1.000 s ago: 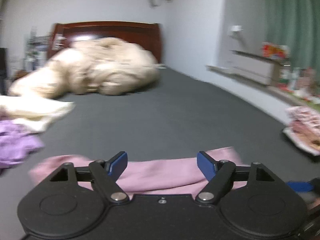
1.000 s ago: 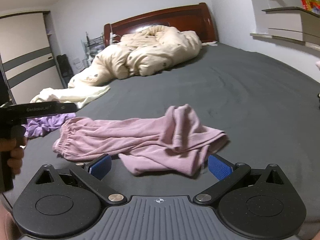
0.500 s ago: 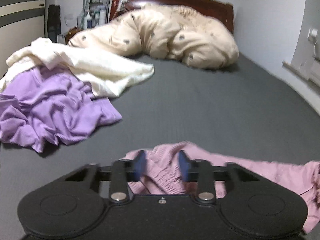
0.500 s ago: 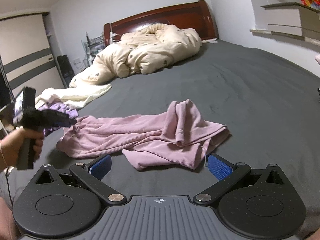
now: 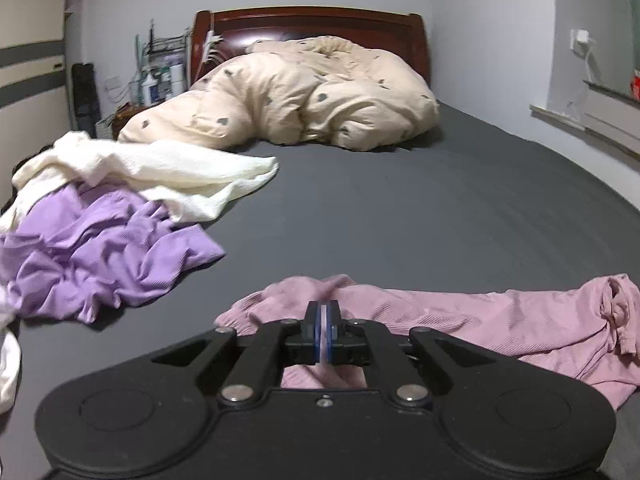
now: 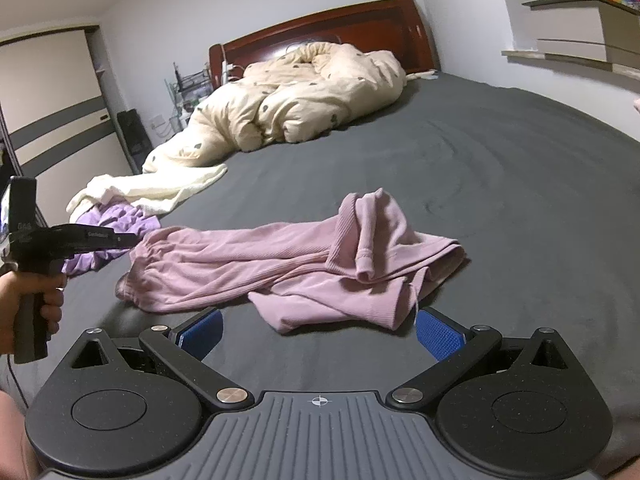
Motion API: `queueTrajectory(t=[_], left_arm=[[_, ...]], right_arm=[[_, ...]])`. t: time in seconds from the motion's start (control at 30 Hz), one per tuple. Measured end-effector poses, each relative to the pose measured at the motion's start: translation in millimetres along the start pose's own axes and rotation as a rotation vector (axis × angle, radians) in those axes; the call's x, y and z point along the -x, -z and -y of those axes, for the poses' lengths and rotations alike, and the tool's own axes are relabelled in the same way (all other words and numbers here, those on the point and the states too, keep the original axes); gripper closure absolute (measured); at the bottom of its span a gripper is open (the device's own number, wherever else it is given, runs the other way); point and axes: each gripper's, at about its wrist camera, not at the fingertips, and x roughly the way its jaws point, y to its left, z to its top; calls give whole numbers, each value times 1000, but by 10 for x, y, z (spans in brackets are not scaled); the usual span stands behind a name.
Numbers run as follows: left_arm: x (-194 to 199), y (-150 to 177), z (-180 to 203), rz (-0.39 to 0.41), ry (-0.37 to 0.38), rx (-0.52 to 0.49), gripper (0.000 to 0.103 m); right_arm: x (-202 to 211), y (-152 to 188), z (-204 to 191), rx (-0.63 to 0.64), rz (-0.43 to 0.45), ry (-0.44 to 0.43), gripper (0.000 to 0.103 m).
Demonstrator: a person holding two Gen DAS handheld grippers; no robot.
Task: Fold clothes
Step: 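Pull the pink trousers out and drop them onto the open bed sheet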
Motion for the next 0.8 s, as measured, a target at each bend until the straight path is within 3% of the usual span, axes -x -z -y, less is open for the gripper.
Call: queueTrajectory(t=[0.07,0.13,0.37,0.43,0.57,0.63,0.8], left_arm=[[-13,21,-52,-21,-4,14,91],[-35,50,-68,-26,-32,1,63],[-283,17,-192,-53,-45,55,59],[-403,-23,-229,-73,-46,85,53],[-587,-76,-283,-93,-37,157,53],[-627,-83,-274,-102,-22,166,77],[-392,-47,-120,-34,43,104,81]], right_arm=[[2,7,-18,6,-1,-2,0],[-2,15,-25,6,-3,-3,0],[-10,12,-54,15,-14,-7,0],[-11,6,-69,18,-13,-7,0],[-16,6,-92,24,-14,-3,0],[-25,9,-95,24,-17,-2,0],[-45,14,-102,24,-24,0,0]])
